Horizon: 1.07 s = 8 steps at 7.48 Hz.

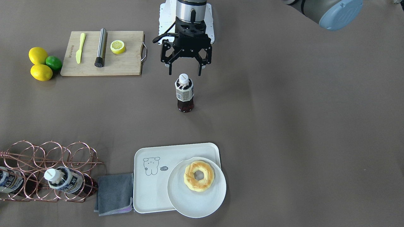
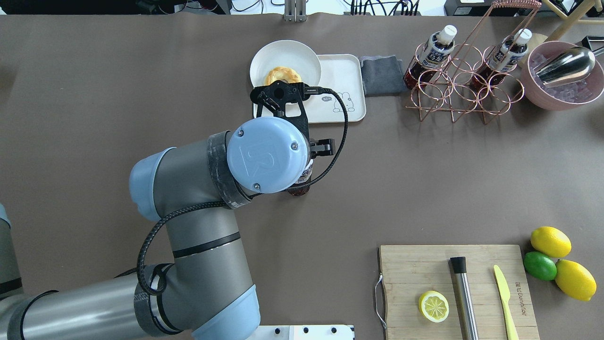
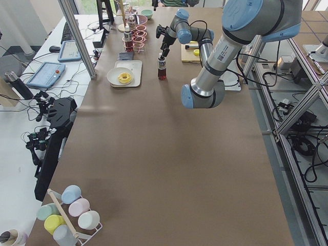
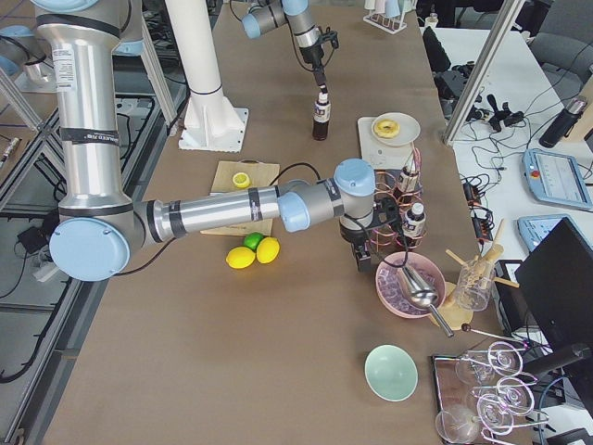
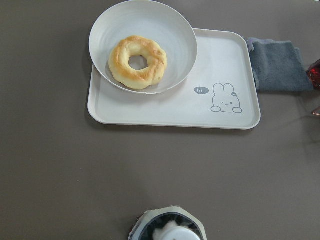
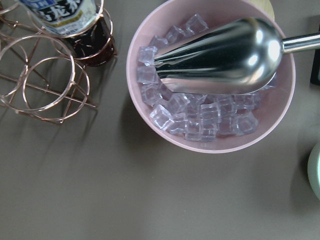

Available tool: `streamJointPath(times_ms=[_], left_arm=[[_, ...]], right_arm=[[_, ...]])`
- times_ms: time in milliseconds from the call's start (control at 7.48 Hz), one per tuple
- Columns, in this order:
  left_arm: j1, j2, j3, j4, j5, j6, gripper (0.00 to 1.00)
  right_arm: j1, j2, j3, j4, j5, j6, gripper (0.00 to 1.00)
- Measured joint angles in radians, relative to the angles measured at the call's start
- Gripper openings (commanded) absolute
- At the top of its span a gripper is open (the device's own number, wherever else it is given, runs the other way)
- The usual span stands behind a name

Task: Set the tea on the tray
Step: 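Grasp the tea bottle cap with the left gripper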

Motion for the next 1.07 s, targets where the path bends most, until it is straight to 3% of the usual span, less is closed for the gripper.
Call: streamJointPath(times_ms=[535,802,936,1070], left_arm=[[0.038,0.005,0.02,0.005,0.087,-0.005,0.71],[0.045,0.001,0.026,0.005,0.1,-0.005,0.39],[0.046,-0.002,0.026,0.005,0.101,-0.005,0.01],[0.046,-0.003,0.025,0.005,0.102,-0.005,0.0]], right_arm=[[0.007,-0.001,-0.012,0.02,0.002,-0.002,1.0],[0.008,-0.001,-0.013,0.02,0.002,-0.003,1.0],[0.008,-0.001,-0.013,0.02,0.002,-0.004,1.0],[0.008,-0.001,-0.012,0.02,0.002,-0.004,1.0]])
